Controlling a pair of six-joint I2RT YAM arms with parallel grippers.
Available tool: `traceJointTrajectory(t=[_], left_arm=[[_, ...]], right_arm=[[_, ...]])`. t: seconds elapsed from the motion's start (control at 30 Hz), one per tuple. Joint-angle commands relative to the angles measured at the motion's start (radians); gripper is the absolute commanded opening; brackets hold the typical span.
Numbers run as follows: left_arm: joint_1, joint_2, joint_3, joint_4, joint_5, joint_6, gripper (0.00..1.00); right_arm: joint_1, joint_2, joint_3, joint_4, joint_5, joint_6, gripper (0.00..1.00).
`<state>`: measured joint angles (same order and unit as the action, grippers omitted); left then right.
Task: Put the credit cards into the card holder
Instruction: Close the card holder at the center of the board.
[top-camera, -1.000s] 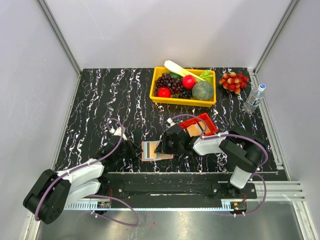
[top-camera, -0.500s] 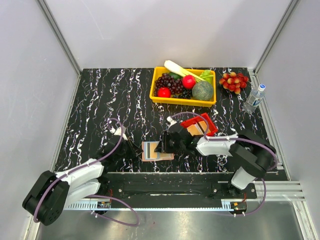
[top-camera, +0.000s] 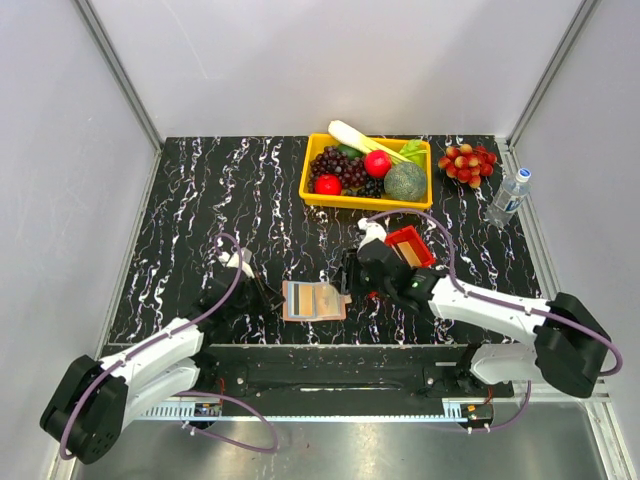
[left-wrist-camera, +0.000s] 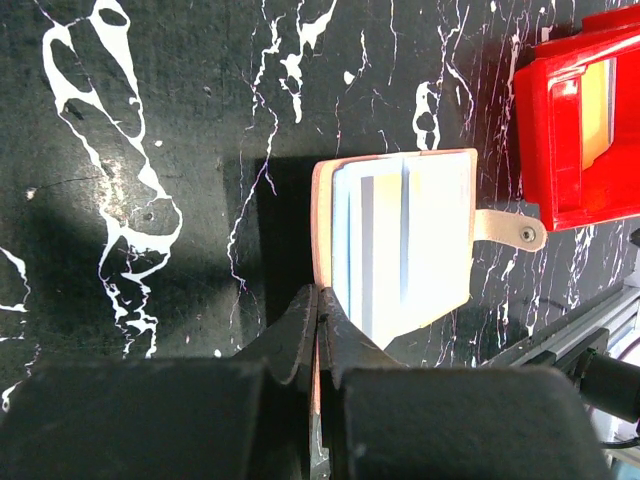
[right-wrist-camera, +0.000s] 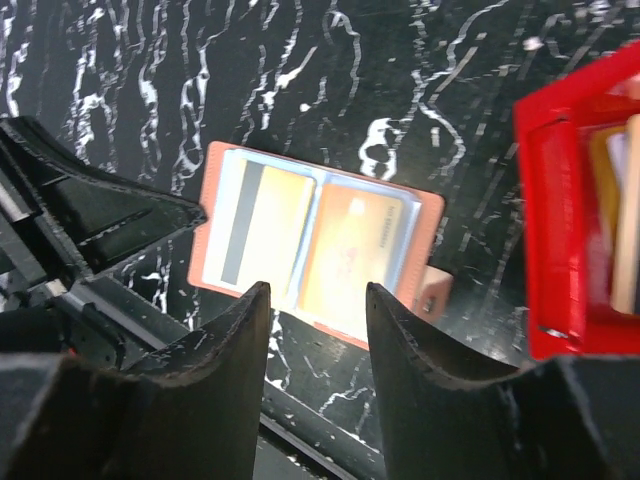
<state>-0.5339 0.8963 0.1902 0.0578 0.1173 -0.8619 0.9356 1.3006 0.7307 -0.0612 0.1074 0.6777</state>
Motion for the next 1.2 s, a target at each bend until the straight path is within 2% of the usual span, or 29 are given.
traceJointTrajectory(t=[0.0, 0.2, 0.4, 0.73, 0.83, 0.9, 1.0, 1.17], left_arm=[[-0.001, -0.02, 0.046, -0.015, -0.018, 0.026, 0.0], [-0.001, -0.008, 0.051, -0.01, -0.015, 0.027, 0.0], [-0.003, -0.005, 0.052, -0.003, -0.008, 0.027, 0.0], [-0.003, -0.004, 0.046, 0.004, 0.001, 0.027, 0.0], [-0.003, 0.003, 0.038, 0.011, 0.001, 0.026, 0.0], [-0.001, 0.003, 0.037, 0.019, 0.004, 0.024, 0.0], [-0.003, 0.006, 0.035, 0.02, 0.007, 0.024, 0.0], [-0.005, 0.007, 0.035, 0.024, 0.01, 0.024, 0.0]], right_arm=[[0.0, -0.072, -0.011, -0.14, 0.147, -0.023, 0.49], [-0.003, -0.04, -0.008, -0.206, 0.14, 0.01, 0.48], [-0.001, 0.04, 0.002, -0.184, 0.107, 0.006, 0.48], [-0.003, 0.1, 0.007, -0.114, 0.084, 0.0, 0.39], [-0.003, 0.106, 0.004, -0.098, 0.078, 0.005, 0.33], [-0.004, 0.111, 0.004, -0.092, 0.075, 0.006, 0.22], [-0.004, 0.114, 0.003, -0.094, 0.08, 0.011, 0.18], [-0.006, 0.112, -0.004, -0.097, 0.092, 0.013, 0.06]])
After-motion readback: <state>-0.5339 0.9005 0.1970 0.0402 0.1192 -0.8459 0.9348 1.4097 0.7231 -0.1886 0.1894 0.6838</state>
